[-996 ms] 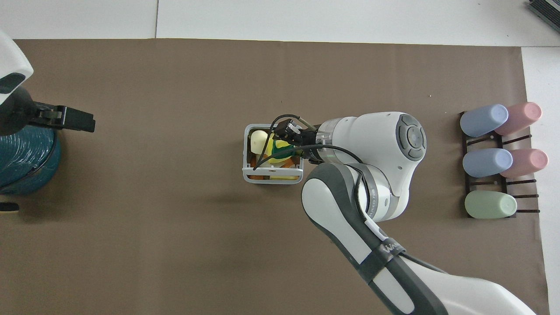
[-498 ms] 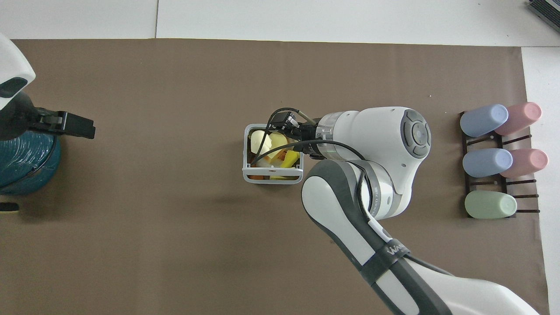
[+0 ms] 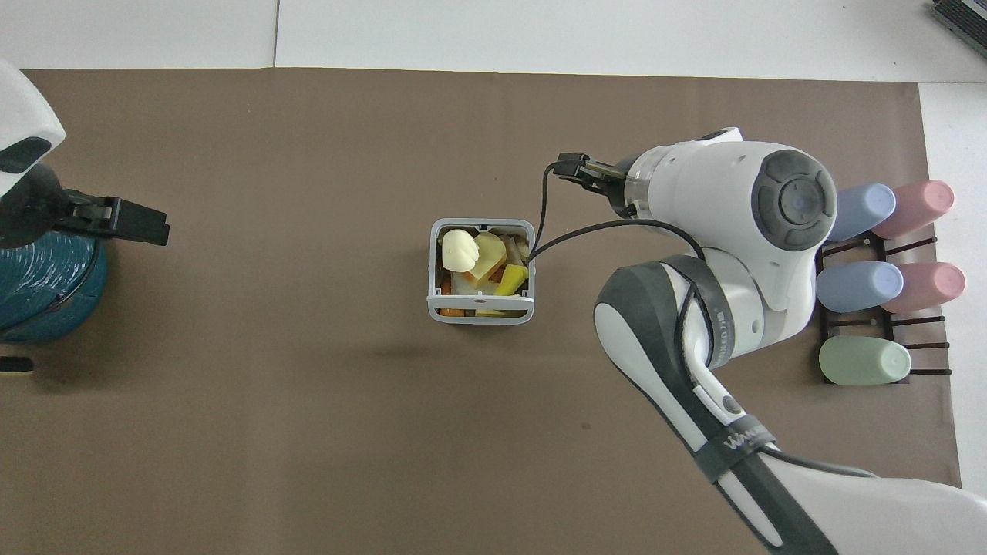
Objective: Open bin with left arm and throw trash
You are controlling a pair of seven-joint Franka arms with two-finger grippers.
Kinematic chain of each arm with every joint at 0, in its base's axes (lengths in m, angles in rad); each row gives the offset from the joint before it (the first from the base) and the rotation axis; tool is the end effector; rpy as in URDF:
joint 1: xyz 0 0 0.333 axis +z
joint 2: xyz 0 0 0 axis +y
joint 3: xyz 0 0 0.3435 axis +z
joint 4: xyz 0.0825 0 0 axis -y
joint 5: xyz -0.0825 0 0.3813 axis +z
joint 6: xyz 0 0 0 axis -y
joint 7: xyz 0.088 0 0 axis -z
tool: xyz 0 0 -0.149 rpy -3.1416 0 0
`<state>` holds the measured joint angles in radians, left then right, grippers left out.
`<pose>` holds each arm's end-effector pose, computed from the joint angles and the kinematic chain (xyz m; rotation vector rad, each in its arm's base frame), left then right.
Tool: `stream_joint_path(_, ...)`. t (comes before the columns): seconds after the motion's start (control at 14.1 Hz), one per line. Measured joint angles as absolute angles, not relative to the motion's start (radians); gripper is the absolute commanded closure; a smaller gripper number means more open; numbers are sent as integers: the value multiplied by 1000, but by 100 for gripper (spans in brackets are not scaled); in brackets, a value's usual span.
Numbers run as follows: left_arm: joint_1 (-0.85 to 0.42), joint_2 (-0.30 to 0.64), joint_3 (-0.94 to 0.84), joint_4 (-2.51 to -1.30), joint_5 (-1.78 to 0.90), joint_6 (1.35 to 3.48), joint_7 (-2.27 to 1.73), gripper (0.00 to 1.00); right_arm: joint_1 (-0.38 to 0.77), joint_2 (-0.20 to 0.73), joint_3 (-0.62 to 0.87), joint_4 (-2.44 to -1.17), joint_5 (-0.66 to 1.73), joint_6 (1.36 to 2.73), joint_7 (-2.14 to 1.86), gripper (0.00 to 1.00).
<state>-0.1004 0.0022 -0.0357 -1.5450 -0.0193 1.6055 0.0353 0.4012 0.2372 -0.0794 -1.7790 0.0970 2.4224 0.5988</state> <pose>0.5535 -0.0786 0.6242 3.1066 -0.2667 0.0893 0.6431 0.2217 0.4561 -2.8273 0.4719 -0.4914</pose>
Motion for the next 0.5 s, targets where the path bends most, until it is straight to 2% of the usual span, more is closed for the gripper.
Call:
stream_joint_path(0.21, -100, 2, -36, -1545, -19, 1606, 35, 0, 313, 191, -81, -1772, -48, 2338, 565, 0)
stream_joint_path(0.5, -100, 2, -36, -1547, -19, 1602, 35, 0, 220, 93, -83, -1745, -61, 2144, 403, 0)
